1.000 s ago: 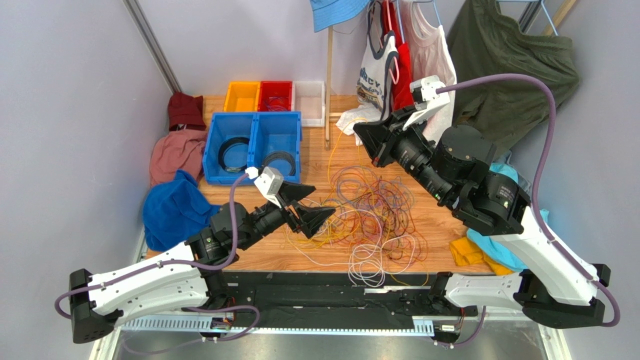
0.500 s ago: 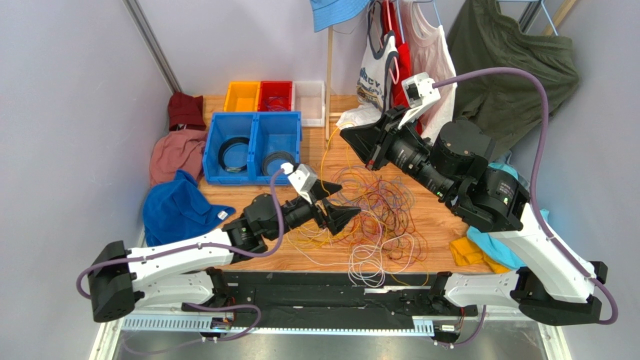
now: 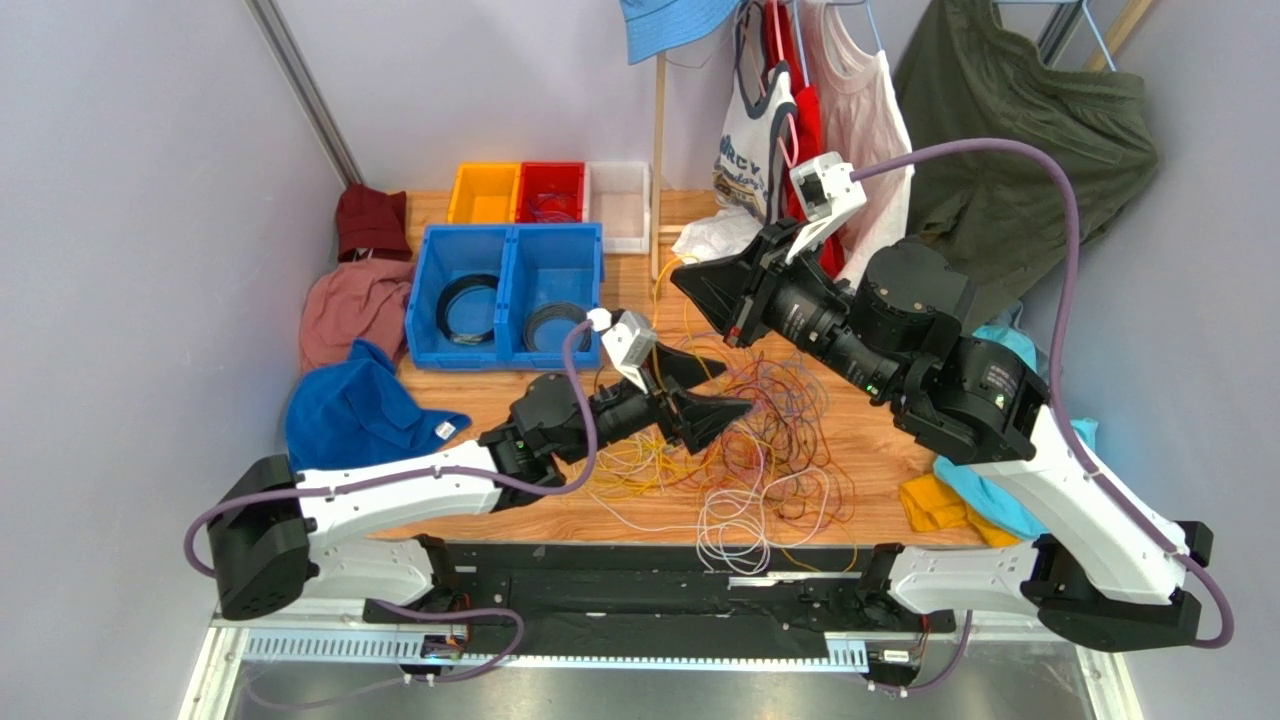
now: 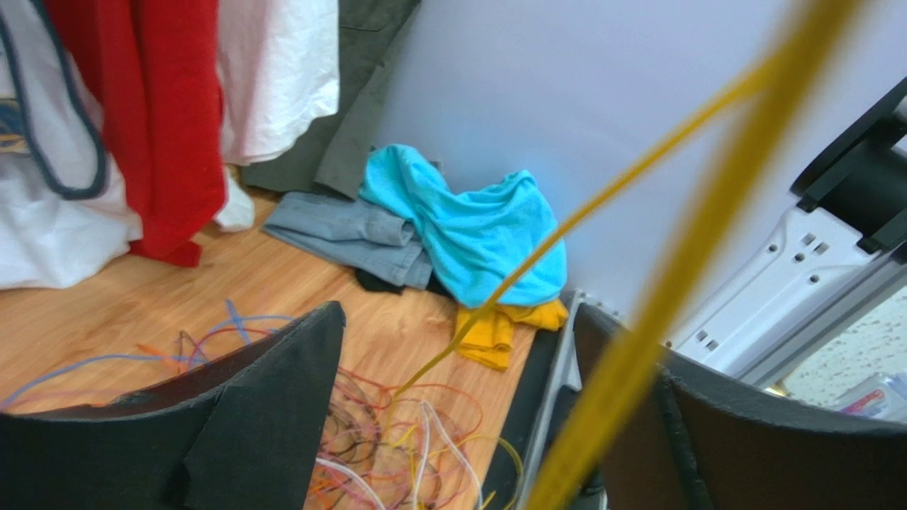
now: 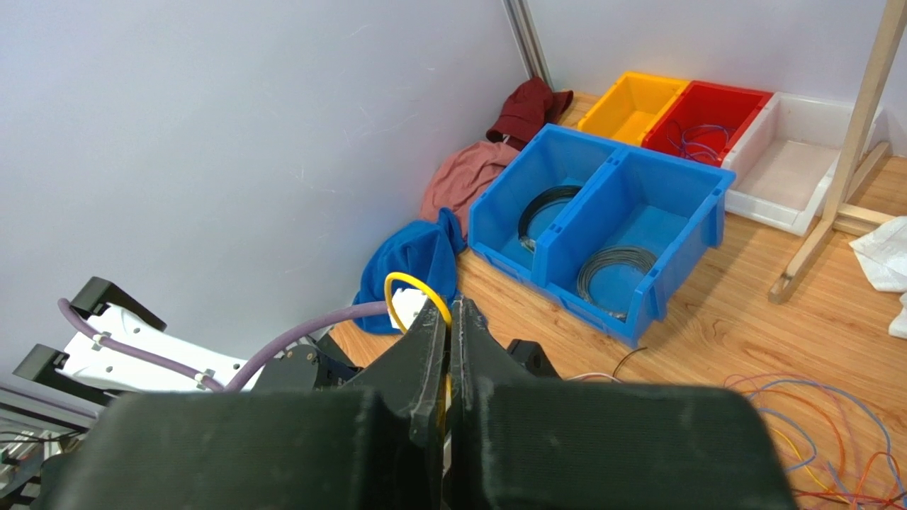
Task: Untangle the cables
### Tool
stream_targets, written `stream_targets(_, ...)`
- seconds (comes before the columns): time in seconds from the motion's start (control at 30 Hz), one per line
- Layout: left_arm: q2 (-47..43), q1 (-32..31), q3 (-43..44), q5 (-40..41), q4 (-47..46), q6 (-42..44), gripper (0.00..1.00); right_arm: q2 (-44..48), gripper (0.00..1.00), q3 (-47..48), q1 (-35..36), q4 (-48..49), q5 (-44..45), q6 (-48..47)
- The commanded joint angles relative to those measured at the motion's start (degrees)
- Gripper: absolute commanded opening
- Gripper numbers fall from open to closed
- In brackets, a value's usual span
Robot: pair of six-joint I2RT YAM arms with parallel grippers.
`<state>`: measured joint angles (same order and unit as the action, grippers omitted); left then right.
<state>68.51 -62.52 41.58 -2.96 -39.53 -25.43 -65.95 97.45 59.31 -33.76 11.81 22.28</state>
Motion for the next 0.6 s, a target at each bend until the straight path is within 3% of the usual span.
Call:
stream_targets(0.0,5.4,0.03,5.61,-5.12,-5.3,-0.94,0.54,0.56,0.0,-1.65,-0.16,2.64,-0.92,1.36)
stream_targets(0.03,6.01,-0.06,6.4,-5.73,-2.51,-0.68,0.09,0.91,0.0,-2.0,-0.16,2.56,-0.65,1.27)
stream_targets(0.07,6.37,-0.06,7.62,-5.3,-0.31,-0.32,0.0,1.44,0.0,-2.26,-0.16,2.38,-0.3,1.1)
stream_targets(0.2,3.74,-0.06,6.67,-0.48,6.99,0.73,0.0,5.12,0.0,-6.73,-0.16,3.52,2.68,0.31)
stream_targets(0.3,-0.03,-0.06,9.12,5.22,21.81,1.61,0.0,8.9,0.0,-9.37,-0.16,3.61,7.16,-0.22)
stream_targets(0.33,-0.65,-0.06,10.61,9.25,32.74,1.79,0.0,9.78,0.02,-11.73,-0.25,3.61,8.74,-0.31)
stream_targets(0.37,-1.62,-0.06,14.02,11.29,38.24,2.05,0.0,12.14,0.09,-12.97,-0.25,3.7,12.06,-0.14)
stream_targets(0.4,-1.97,-0.06,15.79,13.31,43.78,2.83,0.0,13.12,0.39,-14.55,-0.25,3.61,13.57,0.13)
stream_targets(0.43,-2.24,0.03,17.64,16.73,52.71,3.45,0.0,14.26,0.5,-17.18,-0.25,3.87,14.54,0.22)
stream_targets(0.5,-3.38,0.47,23.17,19.21,59.71,4.68,0.0,17.25,0.71,-20.44,-0.25,4.75,16.48,0.65)
stream_targets(0.57,-3.82,1.52,29.65,20.89,67.8,5.3,0.0,20.06,0.8,-25.63,-0.25,5.98,18.23,1.44)
